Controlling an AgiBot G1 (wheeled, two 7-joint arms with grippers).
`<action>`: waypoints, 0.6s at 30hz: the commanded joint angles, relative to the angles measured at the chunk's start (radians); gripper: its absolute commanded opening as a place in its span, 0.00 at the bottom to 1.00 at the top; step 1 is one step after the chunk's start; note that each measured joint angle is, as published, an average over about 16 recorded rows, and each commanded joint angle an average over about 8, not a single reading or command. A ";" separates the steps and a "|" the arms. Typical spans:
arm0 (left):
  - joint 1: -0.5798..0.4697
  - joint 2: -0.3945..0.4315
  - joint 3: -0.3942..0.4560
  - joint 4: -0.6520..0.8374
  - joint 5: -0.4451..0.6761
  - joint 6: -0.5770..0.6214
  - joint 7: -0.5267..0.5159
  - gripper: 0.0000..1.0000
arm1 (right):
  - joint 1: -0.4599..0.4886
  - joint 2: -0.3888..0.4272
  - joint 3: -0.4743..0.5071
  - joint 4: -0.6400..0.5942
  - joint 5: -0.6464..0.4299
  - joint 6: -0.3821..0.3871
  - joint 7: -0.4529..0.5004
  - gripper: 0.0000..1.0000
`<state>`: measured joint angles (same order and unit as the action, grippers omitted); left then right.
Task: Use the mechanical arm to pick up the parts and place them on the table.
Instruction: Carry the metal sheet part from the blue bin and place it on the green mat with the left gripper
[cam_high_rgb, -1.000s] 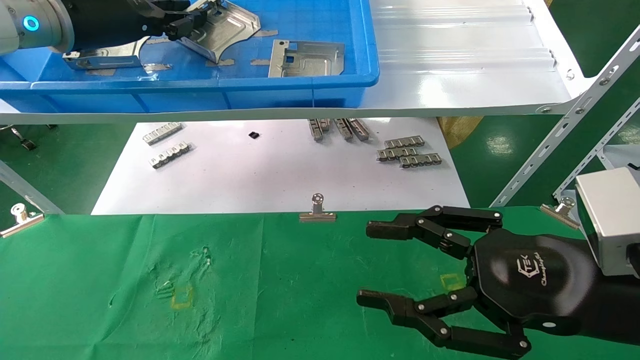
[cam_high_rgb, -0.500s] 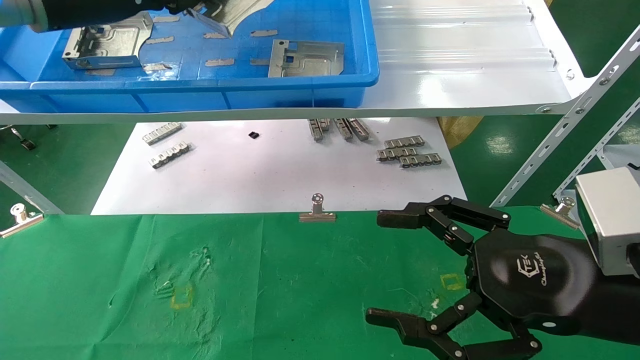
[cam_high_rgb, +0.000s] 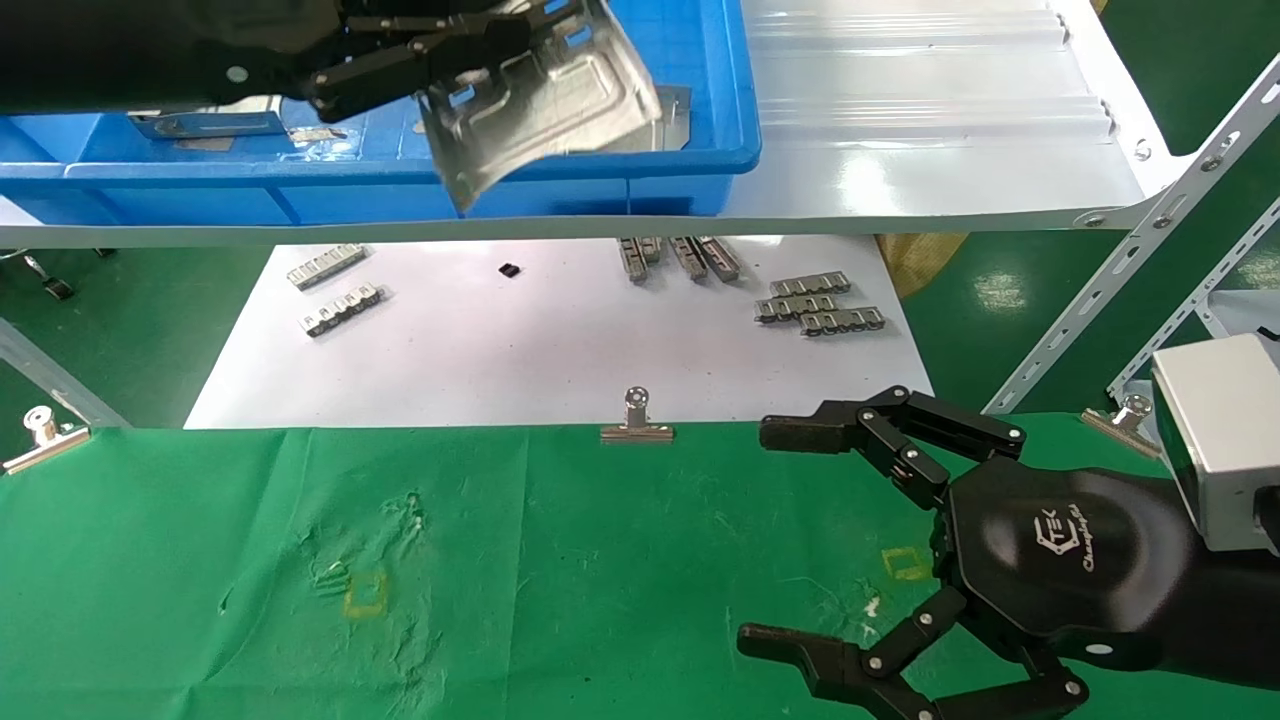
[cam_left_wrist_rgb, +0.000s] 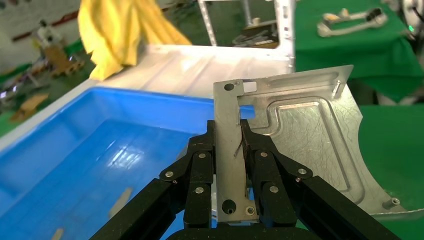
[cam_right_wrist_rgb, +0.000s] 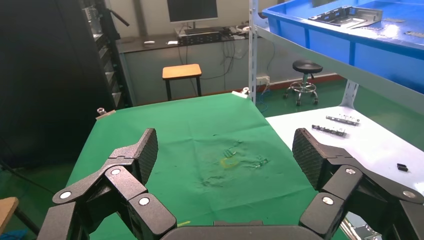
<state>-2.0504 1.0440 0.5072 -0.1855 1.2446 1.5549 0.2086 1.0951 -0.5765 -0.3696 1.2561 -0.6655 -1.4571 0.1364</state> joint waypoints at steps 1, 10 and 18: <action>0.003 -0.010 0.000 -0.014 -0.001 0.046 0.028 0.00 | 0.000 0.000 0.000 0.000 0.000 0.000 0.000 1.00; 0.201 -0.171 0.118 -0.373 -0.184 0.053 0.073 0.00 | 0.000 0.000 0.000 0.000 0.000 0.000 0.000 1.00; 0.322 -0.280 0.303 -0.526 -0.155 0.035 0.253 0.00 | 0.000 0.000 0.000 0.000 0.000 0.000 0.000 1.00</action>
<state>-1.7284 0.7787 0.7900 -0.6667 1.0755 1.5860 0.4673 1.0952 -0.5765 -0.3698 1.2561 -0.6654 -1.4570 0.1364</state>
